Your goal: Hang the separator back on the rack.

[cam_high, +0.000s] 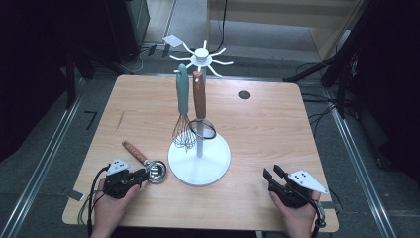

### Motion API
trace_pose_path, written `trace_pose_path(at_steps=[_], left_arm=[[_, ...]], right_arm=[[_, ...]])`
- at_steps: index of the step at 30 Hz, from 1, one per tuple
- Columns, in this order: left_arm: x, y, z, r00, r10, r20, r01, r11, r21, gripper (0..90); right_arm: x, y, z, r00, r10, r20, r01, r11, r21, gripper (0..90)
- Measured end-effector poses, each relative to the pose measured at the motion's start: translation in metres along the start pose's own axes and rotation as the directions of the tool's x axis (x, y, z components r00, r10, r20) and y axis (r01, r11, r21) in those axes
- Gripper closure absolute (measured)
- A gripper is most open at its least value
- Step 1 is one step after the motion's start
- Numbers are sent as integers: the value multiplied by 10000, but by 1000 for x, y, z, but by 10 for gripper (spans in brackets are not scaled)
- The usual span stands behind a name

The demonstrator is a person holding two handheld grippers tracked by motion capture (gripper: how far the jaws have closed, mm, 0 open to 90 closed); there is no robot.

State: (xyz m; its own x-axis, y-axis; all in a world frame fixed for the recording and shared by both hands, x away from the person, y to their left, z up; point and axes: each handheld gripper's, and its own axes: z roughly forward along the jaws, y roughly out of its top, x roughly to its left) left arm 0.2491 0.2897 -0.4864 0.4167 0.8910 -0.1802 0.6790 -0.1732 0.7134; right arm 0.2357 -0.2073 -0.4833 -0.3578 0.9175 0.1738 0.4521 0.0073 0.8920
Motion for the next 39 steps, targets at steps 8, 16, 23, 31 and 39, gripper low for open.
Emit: trace_pose_path(at_steps=[8, 16, 23, 31, 39], left_arm=[[-5, -8, -6, 9997, -1, 230, 0, 10000, 50, 744], [-18, -20, -15, 9988, 97, 490, -104, 9998, 139, 743], [-36, -25, -15, 9963, 148, 843, -167, 9996, 212, 741], [-61, -29, -10, 9927, 571, 1065, -601, 9979, 251, 742], [-81, -30, -4, 9868, 868, 1371, -908, 9956, 236, 738]], right_arm=[[2, -1, 3, 9999, 14, -135, -13, 10000, 75, 566], [6, -2, 4, 9995, 37, -321, -31, 9998, 182, 572], [17, -1, 5, 9976, -181, -665, 191, 9997, 147, 573], [42, 0, 9, 9898, -468, -1348, 494, 9986, 164, 583], [74, -7, 23, 9722, -495, -2288, 631, 9966, 524, 619]])
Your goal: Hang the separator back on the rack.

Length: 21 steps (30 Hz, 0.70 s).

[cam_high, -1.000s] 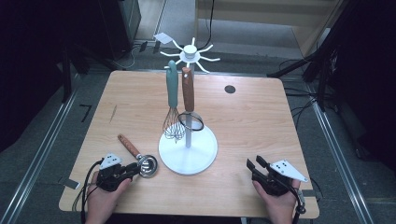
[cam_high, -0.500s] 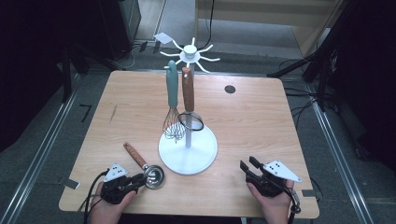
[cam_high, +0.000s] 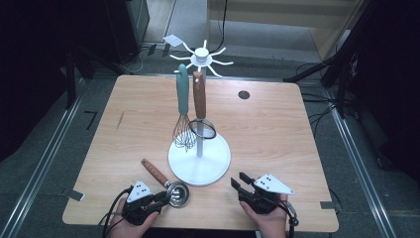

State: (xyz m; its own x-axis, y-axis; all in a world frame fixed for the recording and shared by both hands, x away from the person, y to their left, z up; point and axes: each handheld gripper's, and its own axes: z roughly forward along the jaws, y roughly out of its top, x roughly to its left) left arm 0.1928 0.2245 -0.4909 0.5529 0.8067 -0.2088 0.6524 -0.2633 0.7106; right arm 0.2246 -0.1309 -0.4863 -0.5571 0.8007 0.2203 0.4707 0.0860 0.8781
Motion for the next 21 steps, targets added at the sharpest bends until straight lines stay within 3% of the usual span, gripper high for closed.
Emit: trace_pose_path(at_steps=[3, 6, 11, 15, 19, 21], left_arm=[[-9, 0, 4, 9998, 196, 98, -196, 9998, 6, 738], [-16, 1, 8, 9990, 380, 246, -380, 9993, -2, 739], [-22, 1, 11, 9981, 500, 372, -501, 9987, -1, 712], [-15, 1, 4, 9959, 621, 654, -609, 9979, -212, 674], [2, 3, -9, 9979, 465, 445, -432, 9965, -712, 662], [12, 3, -14, 9991, 292, 311, -264, 9959, -867, 655]], right_arm=[[12, -1, 7, 9992, 28, -408, -21, 9998, 181, 676], [25, -3, 11, 9990, -60, -452, 69, 9998, 191, 754], [47, -5, 26, 9929, -198, -1171, 261, 9983, 522, 785], [69, -6, 43, 9832, -356, -1792, 535, 9940, 959, 835], [85, -4, 60, 9702, -320, -2402, 724, 9843, 1613, 882], [90, -5, 67, 9697, -485, -2395, 927, 9799, 1768, 895]])
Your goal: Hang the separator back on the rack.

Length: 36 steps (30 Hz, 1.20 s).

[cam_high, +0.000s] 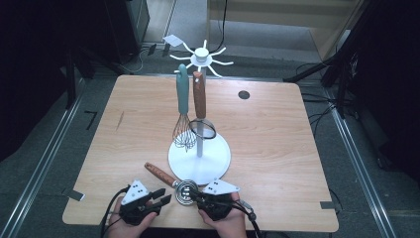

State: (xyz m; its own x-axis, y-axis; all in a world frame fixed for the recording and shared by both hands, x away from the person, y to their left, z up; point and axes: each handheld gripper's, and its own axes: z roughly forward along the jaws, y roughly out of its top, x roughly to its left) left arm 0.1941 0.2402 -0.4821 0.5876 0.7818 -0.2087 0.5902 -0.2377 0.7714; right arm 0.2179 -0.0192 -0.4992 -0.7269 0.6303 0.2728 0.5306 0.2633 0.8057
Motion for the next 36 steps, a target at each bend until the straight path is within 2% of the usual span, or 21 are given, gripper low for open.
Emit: trace_pose_path(at_steps=[4, 10, 13, 16, 18, 27, 30, 33, 34, 36], left_arm=[[19, -1, -10, 9984, -366, -436, 353, 9989, -312, 642], [37, -2, -16, 9938, -733, -840, 686, 9960, -570, 613], [38, -2, -14, 9933, -721, -898, 677, 9964, -515, 614], [38, -2, -11, 9930, -710, -942, 668, 9967, -467, 629], [38, 0, -7, 9919, -768, -1011, 732, 9965, -394, 675], [31, 8, 13, 9917, -682, -1086, 702, 9974, 153, 808], [28, 10, 20, 9918, -642, -1101, 689, 9968, 394, 808], [25, 13, 24, 9911, -652, -1162, 707, 9966, 433, 805], [25, 13, 25, 9914, -680, -1118, 731, 9965, 416, 803], [24, 14, 26, 9914, -698, -1103, 745, 9965, 387, 800]], right_arm=[[3, 1, 10, 9998, -21, 190, 10, 9986, 537, 900], [-5, -3, 2, 9999, 9, 128, -16, 9983, 586, 900], [-10, -7, -6, 9999, -25, 145, 16, 9982, 606, 883], [-16, -13, -16, 9998, -58, 196, 41, 9963, 858, 876], [-21, -17, -24, 9996, -91, 260, 68, 9960, 888, 876], [-40, -26, -54, 9928, 73, 1194, -192, 9949, 990, 848], [-48, -27, -63, 9843, 261, 1746, -390, 9967, 709, 842], [-57, -25, -71, 9691, 801, 2332, -871, 9960, 198, 840], [-60, -25, -74, 9609, 981, 2591, -1015, 9948, 0, 833], [-64, -24, -76, 9532, 1086, 2823, -1101, 9939, -107, 825]])
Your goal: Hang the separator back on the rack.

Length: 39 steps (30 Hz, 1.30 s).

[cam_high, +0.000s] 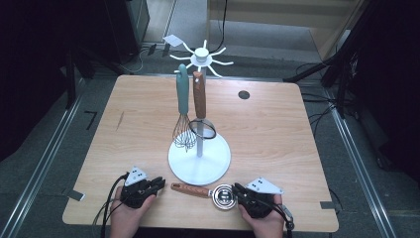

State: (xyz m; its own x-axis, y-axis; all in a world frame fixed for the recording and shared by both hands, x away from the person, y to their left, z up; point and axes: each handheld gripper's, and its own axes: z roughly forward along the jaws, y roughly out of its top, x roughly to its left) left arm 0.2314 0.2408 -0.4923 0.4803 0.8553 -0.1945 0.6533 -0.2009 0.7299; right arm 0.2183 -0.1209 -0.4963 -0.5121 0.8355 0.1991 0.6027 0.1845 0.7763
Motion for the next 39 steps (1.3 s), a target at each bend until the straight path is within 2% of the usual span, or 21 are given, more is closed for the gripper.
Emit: trace_pose_path(at_steps=[4, 7, 10, 16, 29, 32, 36, 39], left_arm=[[-1, 1, 2, 10000, -6, 96, 6, 10000, 21, 799], [-3, 2, 4, 9990, -2, 445, -2, 10000, 76, 789], [-6, 2, 6, 9982, 68, 604, -73, 9999, 89, 790], [-10, 2, 7, 9967, 313, 749, -327, 9993, 173, 802], [-33, 0, 13, 9893, 836, 1195, -879, 9956, 310, 818], [-40, -1, 14, 9876, 931, 1264, -979, 9947, 325, 821], [-42, -1, 15, 9864, 1012, 1292, -1064, 9938, 338, 820], [-42, -1, 15, 9876, 959, 1241, -1007, 9944, 333, 820]], right_arm=[[-6, 0, 3, 9993, 306, 228, -308, 9995, 78, 817], [-2, 0, 5, 9995, 323, 19, -323, 9994, 75, 808], [2, 0, 4, 9998, 212, -8, -212, 9997, 92, 795], [0, -4, 4, 9995, 296, -108, -292, 9989, 366, 796], [-16, -9, -8, 9979, 645, 24, -645, 9962, 590, 822], [-20, -11, -13, 9984, 563, 59, -565, 9965, 621, 824], [-23, -14, -19, 9976, 688, -28, -685, 9949, 734, 832], [-22, -17, -22, 9980, 592, -235, -570, 9948, 840, 831]])
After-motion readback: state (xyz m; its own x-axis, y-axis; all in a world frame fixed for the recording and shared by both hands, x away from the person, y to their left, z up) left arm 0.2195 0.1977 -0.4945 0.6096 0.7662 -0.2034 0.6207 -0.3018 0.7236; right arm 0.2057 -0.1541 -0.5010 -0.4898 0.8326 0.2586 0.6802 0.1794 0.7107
